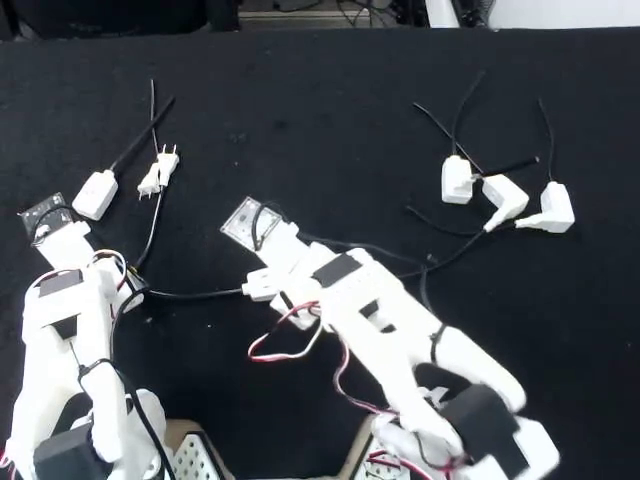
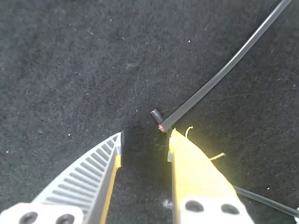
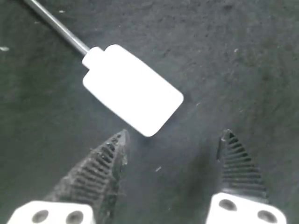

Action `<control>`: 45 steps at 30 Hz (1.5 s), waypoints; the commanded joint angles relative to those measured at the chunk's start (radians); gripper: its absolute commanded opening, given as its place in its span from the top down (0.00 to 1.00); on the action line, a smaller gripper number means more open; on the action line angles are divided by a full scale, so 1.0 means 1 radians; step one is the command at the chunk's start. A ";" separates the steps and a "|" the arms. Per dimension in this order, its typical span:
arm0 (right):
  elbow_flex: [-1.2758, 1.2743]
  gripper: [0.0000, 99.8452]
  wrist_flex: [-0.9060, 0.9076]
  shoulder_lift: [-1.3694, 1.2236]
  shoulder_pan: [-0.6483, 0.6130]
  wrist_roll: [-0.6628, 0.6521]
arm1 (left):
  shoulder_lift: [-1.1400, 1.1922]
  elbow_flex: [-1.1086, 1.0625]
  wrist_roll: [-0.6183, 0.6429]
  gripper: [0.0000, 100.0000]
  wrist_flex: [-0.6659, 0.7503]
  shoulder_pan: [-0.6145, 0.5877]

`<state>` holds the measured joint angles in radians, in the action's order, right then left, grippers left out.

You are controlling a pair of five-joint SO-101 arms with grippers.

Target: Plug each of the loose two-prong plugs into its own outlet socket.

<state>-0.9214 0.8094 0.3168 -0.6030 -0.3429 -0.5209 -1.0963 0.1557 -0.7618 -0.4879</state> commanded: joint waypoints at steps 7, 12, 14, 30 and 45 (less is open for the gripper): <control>-0.048 0.71 0.063 0.346 0.101 0.126 | -0.015 0.183 -0.178 0.83 -0.103 -0.002; -0.145 0.72 -0.094 0.340 0.152 0.180 | 0.009 0.409 -0.315 0.78 -0.288 0.005; -0.151 0.79 -0.118 0.335 0.160 0.192 | 0.063 0.496 -0.350 0.73 -0.347 0.027; -0.211 0.95 -0.204 0.341 0.163 0.184 | 0.772 0.974 -0.618 0.78 -0.434 0.133; -0.211 0.95 -0.204 0.341 0.164 0.184 | 0.850 1.089 -0.646 0.97 -0.606 0.137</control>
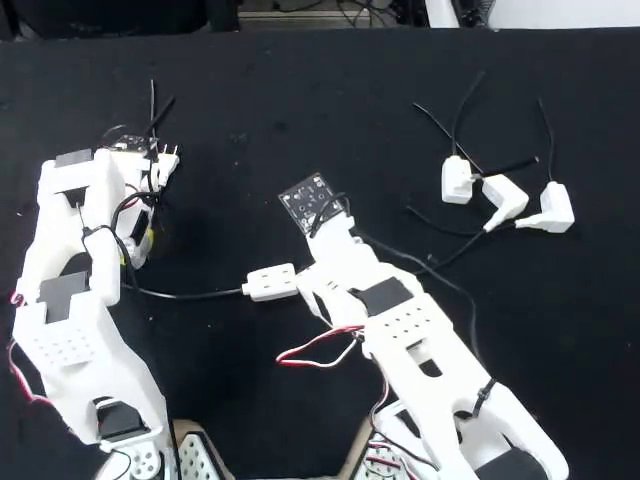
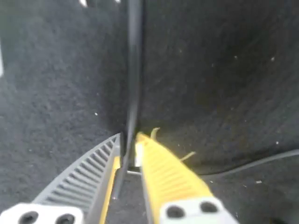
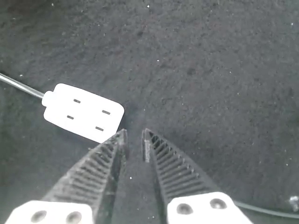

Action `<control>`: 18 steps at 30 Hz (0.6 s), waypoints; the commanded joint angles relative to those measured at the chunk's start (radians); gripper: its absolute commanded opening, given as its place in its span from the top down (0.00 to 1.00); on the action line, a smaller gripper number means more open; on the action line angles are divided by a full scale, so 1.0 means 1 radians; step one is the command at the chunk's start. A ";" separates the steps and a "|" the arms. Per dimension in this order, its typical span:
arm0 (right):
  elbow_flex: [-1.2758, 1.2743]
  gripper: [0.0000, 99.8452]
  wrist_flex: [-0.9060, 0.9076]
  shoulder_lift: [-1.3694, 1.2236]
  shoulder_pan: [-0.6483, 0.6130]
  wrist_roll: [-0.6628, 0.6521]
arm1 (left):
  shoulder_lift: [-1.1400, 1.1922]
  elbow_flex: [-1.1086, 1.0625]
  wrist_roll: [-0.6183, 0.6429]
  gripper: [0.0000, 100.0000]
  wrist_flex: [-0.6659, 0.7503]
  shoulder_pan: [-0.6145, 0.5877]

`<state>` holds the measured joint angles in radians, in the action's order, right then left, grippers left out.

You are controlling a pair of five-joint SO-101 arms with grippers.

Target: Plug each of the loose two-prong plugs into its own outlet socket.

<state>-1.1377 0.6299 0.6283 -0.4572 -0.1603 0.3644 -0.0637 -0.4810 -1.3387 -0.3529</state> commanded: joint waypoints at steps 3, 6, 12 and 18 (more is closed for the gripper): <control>0.005 0.95 -0.026 0.030 0.018 0.002 | -0.086 0.058 -0.008 0.97 -0.057 0.004; 0.005 0.95 -0.028 0.030 0.026 0.002 | -0.170 0.050 -0.008 0.97 -0.095 0.005; 0.013 0.95 -0.044 0.030 0.112 0.009 | -0.393 0.048 -0.008 0.97 -0.181 0.012; 0.004 0.95 -0.075 0.031 0.123 0.051 | -0.588 0.048 -0.005 0.97 -0.241 0.111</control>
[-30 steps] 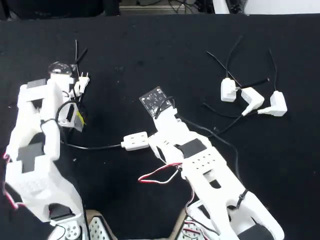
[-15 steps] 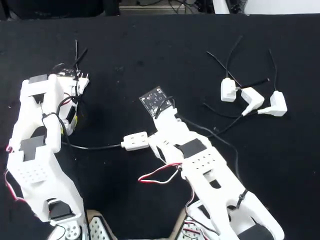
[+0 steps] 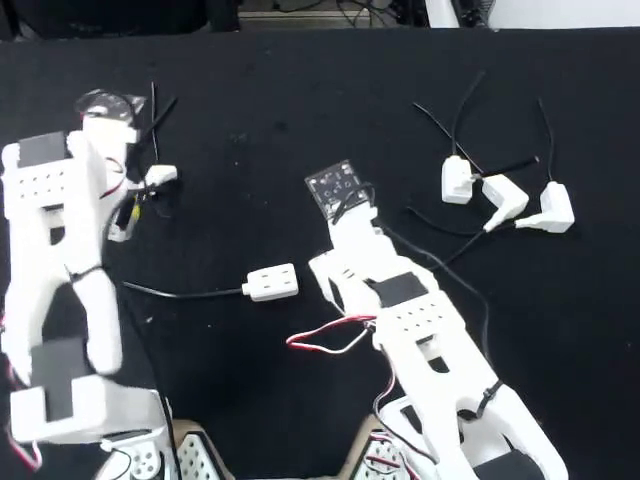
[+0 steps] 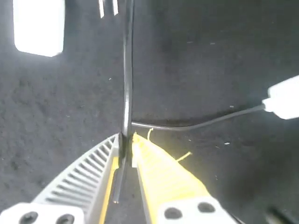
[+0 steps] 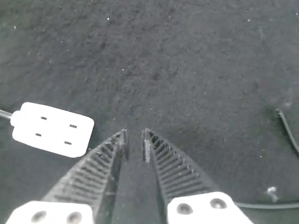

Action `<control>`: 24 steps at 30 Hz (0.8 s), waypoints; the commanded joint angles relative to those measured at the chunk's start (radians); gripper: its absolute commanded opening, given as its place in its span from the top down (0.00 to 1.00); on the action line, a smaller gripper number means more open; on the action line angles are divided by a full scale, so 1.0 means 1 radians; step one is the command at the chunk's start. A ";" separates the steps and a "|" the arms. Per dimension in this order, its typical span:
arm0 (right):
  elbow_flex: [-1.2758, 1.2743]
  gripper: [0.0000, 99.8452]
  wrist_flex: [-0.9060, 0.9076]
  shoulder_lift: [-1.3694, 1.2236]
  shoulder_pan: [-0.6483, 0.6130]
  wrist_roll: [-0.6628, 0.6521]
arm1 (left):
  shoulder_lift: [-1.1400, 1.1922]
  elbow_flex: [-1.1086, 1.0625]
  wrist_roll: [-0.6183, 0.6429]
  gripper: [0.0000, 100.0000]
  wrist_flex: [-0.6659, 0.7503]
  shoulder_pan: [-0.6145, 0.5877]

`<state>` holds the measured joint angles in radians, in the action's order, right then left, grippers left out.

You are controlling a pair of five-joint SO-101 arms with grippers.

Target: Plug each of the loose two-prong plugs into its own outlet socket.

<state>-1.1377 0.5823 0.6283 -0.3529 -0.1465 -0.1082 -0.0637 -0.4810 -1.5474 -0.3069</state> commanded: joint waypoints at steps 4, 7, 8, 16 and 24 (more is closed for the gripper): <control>0.008 0.95 -0.029 0.031 0.066 0.094 | -0.229 0.048 -0.003 0.97 -0.120 0.191; 0.013 0.95 -0.029 0.031 0.106 0.137 | -0.307 0.048 0.006 0.97 -0.167 0.282; 0.013 0.95 -0.029 0.031 0.114 0.144 | -0.330 0.048 0.023 0.97 -0.175 0.305; 0.013 0.81 -0.020 0.031 0.043 0.052 | -0.494 0.007 0.072 0.97 -0.175 0.390; -0.018 0.66 0.040 0.125 -0.087 -0.118 | -0.586 -0.125 0.071 0.97 -0.169 0.492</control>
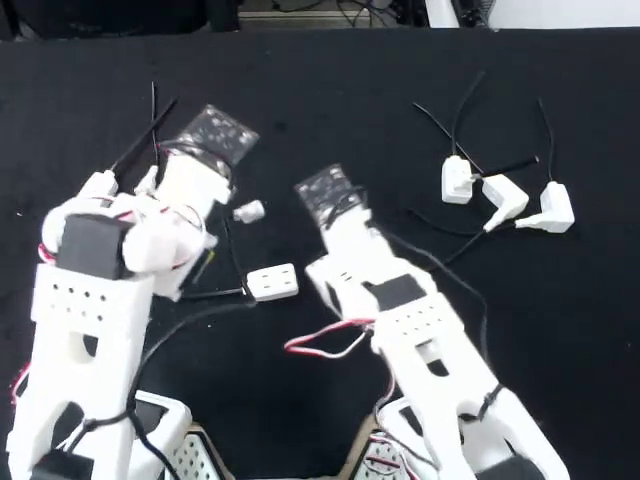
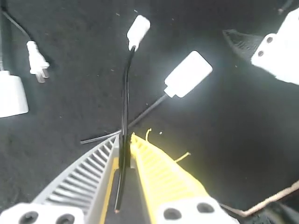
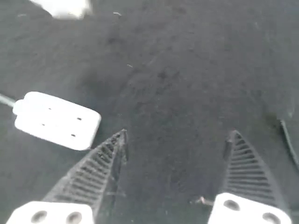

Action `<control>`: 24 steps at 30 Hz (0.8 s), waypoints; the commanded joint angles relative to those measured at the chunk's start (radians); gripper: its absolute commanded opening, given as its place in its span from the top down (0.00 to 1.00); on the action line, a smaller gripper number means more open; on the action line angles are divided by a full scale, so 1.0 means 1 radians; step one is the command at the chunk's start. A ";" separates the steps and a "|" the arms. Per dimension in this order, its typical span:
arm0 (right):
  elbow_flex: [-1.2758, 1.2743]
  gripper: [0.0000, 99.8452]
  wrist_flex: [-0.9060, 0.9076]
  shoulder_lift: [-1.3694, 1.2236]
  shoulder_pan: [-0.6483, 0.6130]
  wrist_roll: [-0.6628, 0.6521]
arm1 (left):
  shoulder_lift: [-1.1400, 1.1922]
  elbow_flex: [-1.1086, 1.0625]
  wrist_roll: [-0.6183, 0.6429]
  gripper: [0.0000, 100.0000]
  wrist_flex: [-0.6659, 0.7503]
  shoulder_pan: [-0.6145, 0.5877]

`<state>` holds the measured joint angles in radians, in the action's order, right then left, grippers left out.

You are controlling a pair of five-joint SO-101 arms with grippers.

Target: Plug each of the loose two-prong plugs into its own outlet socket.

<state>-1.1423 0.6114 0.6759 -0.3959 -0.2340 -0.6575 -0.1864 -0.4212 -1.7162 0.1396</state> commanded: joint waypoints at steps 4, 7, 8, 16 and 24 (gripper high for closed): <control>-0.081 0.66 0.008 0.200 -0.064 -0.032 | -0.040 -0.010 0.012 0.97 0.000 0.130; -0.134 0.66 0.008 0.308 -0.115 -0.032 | -0.044 -0.002 0.014 0.97 -0.003 0.186; -0.151 0.65 0.008 0.341 -0.133 -0.032 | -0.044 -0.002 0.018 0.97 -0.005 0.205; -0.222 0.65 0.015 0.469 -0.158 -0.081 | -0.046 -0.001 0.094 0.97 -0.005 0.341; -0.228 0.66 0.006 0.469 -0.158 -0.089 | -0.046 0.001 0.098 0.97 -0.005 0.352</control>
<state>-1.3755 0.6191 1.1224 -0.5416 -0.3138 -0.6774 -0.2094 -0.3322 -1.7162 0.4772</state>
